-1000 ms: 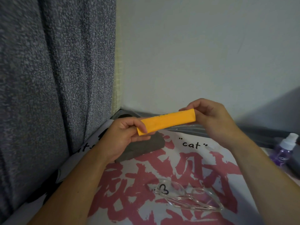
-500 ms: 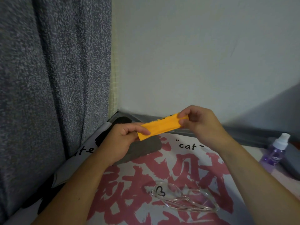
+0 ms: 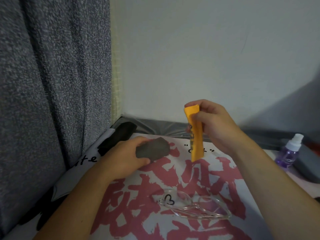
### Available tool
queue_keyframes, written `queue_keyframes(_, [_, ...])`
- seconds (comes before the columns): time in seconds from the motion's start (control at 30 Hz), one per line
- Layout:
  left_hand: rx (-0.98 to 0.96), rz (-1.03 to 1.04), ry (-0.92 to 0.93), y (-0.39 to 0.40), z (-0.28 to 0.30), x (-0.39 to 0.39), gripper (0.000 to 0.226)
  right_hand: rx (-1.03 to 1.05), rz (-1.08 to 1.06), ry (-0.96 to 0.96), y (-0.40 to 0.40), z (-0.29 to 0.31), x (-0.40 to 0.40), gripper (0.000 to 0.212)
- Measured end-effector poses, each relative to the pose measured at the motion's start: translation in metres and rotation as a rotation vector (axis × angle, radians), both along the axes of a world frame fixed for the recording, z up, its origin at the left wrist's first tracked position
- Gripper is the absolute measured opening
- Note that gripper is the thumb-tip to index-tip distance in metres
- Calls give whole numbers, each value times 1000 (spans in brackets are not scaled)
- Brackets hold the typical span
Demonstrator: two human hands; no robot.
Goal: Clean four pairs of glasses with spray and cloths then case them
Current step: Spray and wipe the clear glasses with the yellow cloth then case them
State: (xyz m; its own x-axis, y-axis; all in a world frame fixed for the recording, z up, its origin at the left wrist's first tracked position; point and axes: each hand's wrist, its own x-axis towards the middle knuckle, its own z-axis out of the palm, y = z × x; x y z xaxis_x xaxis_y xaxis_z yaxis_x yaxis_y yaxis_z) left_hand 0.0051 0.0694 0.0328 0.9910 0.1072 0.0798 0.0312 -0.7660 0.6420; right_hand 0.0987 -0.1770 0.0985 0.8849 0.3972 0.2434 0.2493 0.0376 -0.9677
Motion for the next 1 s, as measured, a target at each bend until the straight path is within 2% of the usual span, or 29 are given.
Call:
queue_keyframes(0.13, [-557,128,-92,-25,8,3,53,-316,205,-33,7,-3,-11,26])
queue_keyframes(0.2, [-731,165,-76,-34,8,4,44,-397,241,-5,15,-6,-17,20])
queue_keyframes(0.3, [-862,176,-102,-44,3,6,39,-344,305,102,27,-12,-21,18])
queue_keyframes(0.43, [-917,205,-111,-54,1,4,46,-271,325,191,35,-20,-21,16])
queue_keyframes(0.53, [-1064,158,-79,-54,3,3,55,-258,343,231,34,-20,-20,16])
queue_keyframes(0.63, [-1186,63,-32,-58,6,-1,44,-263,360,239,34,-20,-19,17])
queue_keyframes(0.77, [-1245,111,-25,-53,8,-3,34,-333,271,183,31,-23,-15,14])
queue_keyframes(0.83, [-1313,145,-11,-46,10,-1,48,-359,204,158,28,-27,-11,8])
queue_keyframes(0.9, [-1427,130,44,-44,14,0,56,-362,173,183,25,-34,-5,8])
queue_keyframes(1.0, [-1557,92,97,-43,16,-1,47,-351,174,273,18,-37,3,10])
